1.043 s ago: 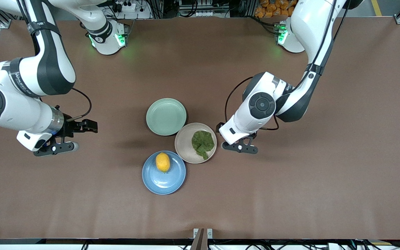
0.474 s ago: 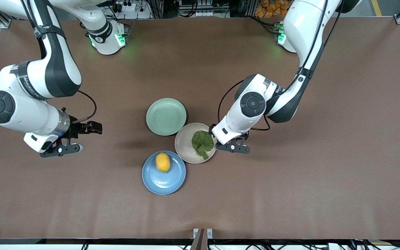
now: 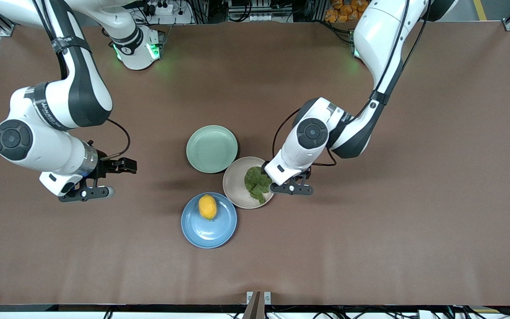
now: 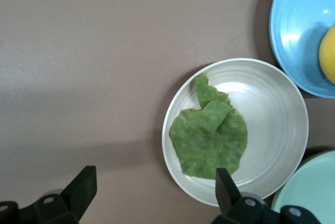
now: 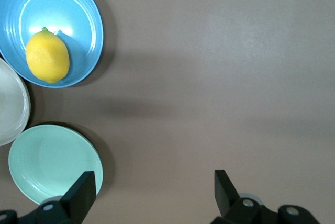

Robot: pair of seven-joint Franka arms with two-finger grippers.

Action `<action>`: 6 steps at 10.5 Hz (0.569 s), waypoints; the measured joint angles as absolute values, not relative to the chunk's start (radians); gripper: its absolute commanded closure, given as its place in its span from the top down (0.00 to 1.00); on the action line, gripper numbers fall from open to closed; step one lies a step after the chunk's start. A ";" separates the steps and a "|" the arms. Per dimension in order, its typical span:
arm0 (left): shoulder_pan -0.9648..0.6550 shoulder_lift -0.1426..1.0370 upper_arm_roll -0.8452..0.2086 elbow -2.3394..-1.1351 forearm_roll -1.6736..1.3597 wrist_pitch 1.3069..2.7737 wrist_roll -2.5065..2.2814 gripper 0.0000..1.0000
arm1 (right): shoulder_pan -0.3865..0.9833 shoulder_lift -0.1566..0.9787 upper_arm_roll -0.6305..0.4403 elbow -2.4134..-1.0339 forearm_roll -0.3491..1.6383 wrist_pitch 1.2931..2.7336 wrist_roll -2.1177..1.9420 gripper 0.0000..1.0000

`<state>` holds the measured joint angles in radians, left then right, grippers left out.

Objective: Pick lemon and lettuce from blue and beige plates
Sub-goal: 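Lower the left gripper over the lettuce leaf on the beige plate, then close the left gripper on the lettuce while the right gripper nears the lemon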

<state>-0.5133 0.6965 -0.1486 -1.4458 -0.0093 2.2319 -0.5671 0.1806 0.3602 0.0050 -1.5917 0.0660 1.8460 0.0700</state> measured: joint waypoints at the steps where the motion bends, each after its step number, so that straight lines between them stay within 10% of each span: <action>1: -0.528 0.704 -0.141 -1.446 0.000 2.242 -0.598 1.00 | 0.190 0.366 0.005 -1.592 0.066 1.853 0.083 1.00; 6: -0.628 0.745 -0.060 -1.445 0.009 2.329 -0.706 1.00 | 0.212 0.391 0.005 -1.592 0.066 1.891 0.155 1.00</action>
